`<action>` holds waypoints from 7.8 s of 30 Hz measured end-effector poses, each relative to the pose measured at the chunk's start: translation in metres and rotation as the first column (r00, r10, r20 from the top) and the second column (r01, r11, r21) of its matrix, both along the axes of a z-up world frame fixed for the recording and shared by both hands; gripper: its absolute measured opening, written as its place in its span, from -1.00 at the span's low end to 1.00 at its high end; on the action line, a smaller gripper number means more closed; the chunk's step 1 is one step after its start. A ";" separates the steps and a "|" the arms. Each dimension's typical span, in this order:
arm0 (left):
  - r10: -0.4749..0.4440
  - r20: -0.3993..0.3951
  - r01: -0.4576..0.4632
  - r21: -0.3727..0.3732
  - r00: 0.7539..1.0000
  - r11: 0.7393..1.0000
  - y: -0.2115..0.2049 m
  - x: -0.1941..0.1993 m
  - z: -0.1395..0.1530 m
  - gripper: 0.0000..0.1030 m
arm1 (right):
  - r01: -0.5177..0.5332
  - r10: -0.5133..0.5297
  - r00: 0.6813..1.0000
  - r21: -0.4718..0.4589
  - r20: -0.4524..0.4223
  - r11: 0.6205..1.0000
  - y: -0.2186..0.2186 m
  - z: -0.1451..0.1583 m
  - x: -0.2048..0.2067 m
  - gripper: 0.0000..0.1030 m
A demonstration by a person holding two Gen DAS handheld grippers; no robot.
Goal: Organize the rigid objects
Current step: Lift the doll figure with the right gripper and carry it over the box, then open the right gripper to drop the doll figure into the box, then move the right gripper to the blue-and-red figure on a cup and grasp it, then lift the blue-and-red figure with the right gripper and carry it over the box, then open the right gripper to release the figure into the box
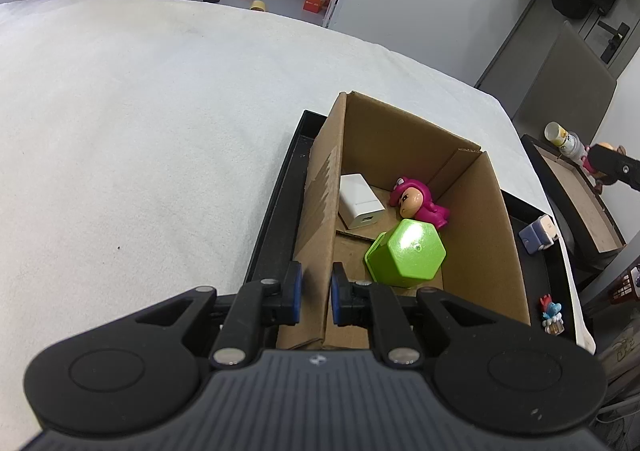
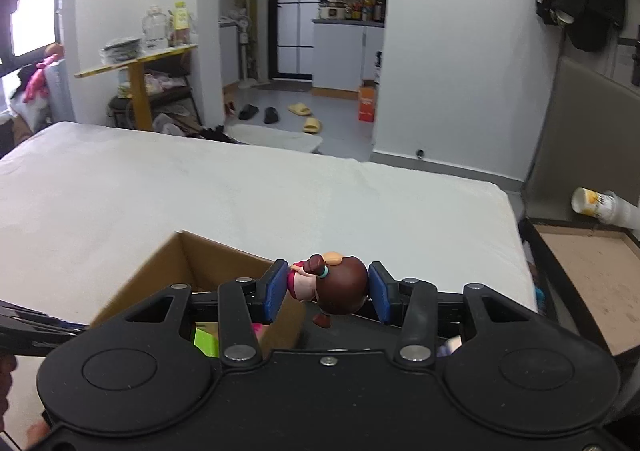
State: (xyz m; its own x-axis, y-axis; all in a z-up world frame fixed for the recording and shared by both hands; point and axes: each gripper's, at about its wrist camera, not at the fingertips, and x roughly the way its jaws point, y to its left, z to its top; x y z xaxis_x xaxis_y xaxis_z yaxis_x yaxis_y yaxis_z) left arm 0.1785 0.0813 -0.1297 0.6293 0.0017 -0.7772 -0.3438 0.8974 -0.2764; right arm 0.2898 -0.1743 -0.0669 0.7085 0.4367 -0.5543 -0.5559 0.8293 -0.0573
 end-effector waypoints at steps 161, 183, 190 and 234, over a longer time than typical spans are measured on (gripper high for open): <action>0.004 0.009 -0.003 -0.028 1.000 1.000 0.002 0.000 0.000 -0.74 | 0.120 -0.139 0.970 -0.103 -0.201 0.987 -0.064 -0.067 0.036 -0.37; 0.005 0.008 -0.005 -0.020 1.000 1.000 0.001 0.000 0.000 -0.74 | 0.039 -0.031 0.993 0.068 -0.110 0.997 -0.036 -0.017 0.032 -0.37; 0.005 0.009 -0.005 -0.016 1.000 1.000 0.000 0.000 -0.002 -0.74 | -0.009 0.020 0.997 0.134 -0.081 0.991 -0.025 -0.005 0.025 -0.37; 0.006 0.034 -0.004 -0.060 0.999 0.998 0.007 -0.003 -0.007 -0.73 | -0.134 0.148 0.988 0.220 -0.050 0.966 0.053 -0.053 0.002 -0.31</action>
